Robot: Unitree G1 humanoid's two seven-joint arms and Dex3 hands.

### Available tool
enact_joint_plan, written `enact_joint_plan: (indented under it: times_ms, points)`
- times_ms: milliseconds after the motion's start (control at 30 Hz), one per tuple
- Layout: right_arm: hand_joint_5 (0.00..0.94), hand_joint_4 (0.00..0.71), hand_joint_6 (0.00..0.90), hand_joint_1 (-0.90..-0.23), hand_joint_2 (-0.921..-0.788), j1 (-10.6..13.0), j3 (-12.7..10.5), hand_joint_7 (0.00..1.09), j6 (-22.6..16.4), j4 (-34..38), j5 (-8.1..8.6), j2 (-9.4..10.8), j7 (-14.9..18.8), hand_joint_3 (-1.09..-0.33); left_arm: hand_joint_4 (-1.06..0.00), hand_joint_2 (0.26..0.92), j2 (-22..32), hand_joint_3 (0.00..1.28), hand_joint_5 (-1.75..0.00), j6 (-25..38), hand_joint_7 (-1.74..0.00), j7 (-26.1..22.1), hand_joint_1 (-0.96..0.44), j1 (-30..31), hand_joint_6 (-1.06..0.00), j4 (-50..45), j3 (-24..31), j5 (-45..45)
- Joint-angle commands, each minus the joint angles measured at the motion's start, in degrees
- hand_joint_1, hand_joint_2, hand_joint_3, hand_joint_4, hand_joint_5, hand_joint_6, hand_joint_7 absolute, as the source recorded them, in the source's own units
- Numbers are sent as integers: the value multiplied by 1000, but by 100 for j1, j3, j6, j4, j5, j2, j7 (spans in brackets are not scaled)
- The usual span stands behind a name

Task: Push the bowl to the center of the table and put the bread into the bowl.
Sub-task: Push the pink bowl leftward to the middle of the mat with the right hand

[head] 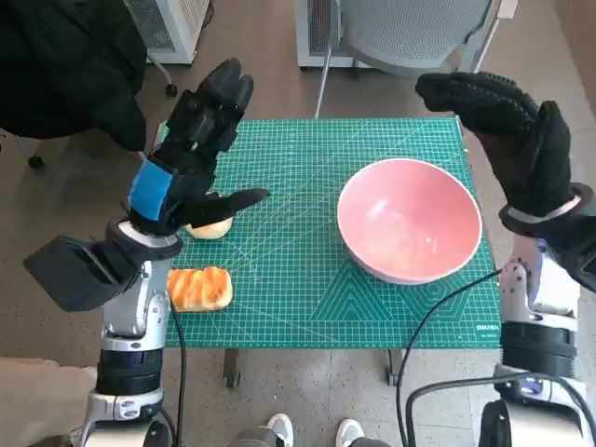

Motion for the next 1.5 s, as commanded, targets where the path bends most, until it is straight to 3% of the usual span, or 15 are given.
enact_joint_plan:
  times_ms: [33,300,533,733,867,967,1133,1500]
  points:
    - [1,123,225,-763,-921,86,25,1,76,-7,-16,3,-53,-879,-55,898,59,7,0,48,-313,-35,-316,-37,1,-60,36,-74]
    - [0,123,225,-751,-921,8,-46,0,-59,240,-57,-68,-86,-879,-55,901,71,7,0,53,-312,-41,-341,-14,1,-97,34,-58]
    - [2,126,228,-765,-921,-673,-470,2,-584,1951,-4,-408,-7,-871,-54,903,81,7,0,47,-312,-71,-342,7,1,-117,52,-87]
    - [10,150,256,-708,-921,-1211,-902,16,-879,3384,135,-435,-156,-928,-52,904,89,7,0,35,-312,-85,-343,3,1,-68,67,-86]
    - [15,167,268,-732,-921,-1399,-1090,20,-749,3994,85,-441,-466,-937,-51,904,88,6,0,28,-313,-78,-343,8,1,-68,66,-66]
    - [17,179,275,-750,-921,-1460,-1149,22,-691,4241,-6,-463,-626,-934,-51,905,86,6,0,34,-314,-70,-341,14,1,-84,65,-59]
    - [19,198,290,-736,-921,-1440,-1098,28,-313,4578,-301,-562,-1229,-952,-52,904,86,5,0,42,-315,-70,-340,40,1,-117,65,-62]
    - [22,247,341,-768,-921,-1280,-1182,45,355,4761,-487,-576,-1823,-904,-58,905,103,5,-3,77,-317,-56,-326,106,1,-220,85,-77]
